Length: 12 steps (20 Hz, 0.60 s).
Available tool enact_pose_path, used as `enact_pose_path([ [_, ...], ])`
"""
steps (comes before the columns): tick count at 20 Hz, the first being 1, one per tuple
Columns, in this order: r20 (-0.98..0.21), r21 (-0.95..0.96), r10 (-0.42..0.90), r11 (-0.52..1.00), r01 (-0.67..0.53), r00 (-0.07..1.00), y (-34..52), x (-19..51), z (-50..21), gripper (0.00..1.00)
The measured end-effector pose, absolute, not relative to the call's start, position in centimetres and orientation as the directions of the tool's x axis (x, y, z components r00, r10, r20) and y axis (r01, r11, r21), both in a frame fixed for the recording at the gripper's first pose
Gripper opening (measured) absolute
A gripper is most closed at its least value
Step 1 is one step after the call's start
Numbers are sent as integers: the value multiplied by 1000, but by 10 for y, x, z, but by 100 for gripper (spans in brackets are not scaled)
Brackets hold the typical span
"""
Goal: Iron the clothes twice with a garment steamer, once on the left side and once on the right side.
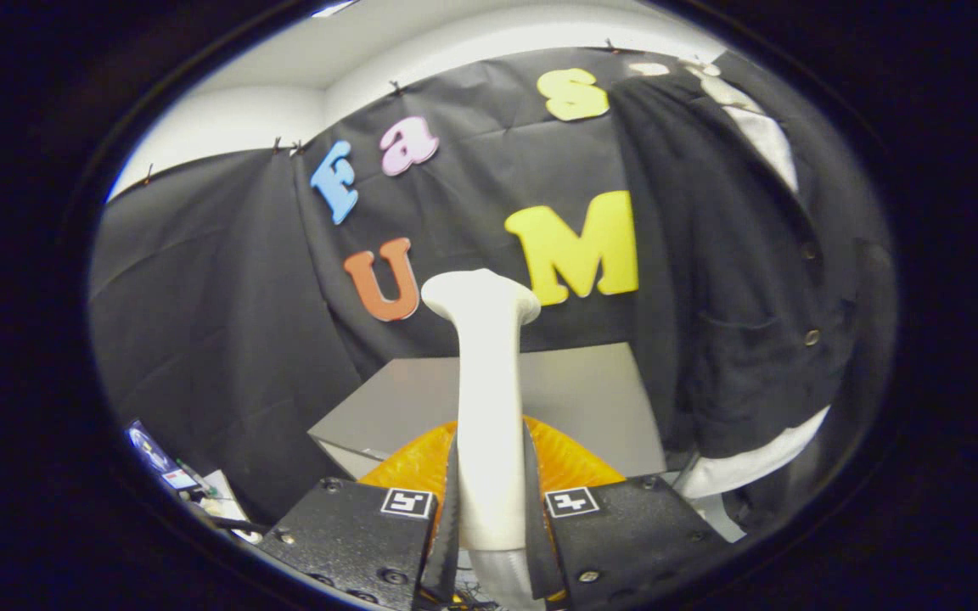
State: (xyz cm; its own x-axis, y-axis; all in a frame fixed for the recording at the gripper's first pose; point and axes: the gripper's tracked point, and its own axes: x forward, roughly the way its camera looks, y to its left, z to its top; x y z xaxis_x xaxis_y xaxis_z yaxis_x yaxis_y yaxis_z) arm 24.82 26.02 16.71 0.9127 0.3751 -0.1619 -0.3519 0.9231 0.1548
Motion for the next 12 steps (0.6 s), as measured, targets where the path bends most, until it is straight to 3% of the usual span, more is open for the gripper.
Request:
enact_pose_path([
  [6, -44, 198, 239, 954, -226, 970, 145, 193, 220, 35],
  [12, 42, 260, 137, 955, -143, 990, 54, 181, 270, 35],
])
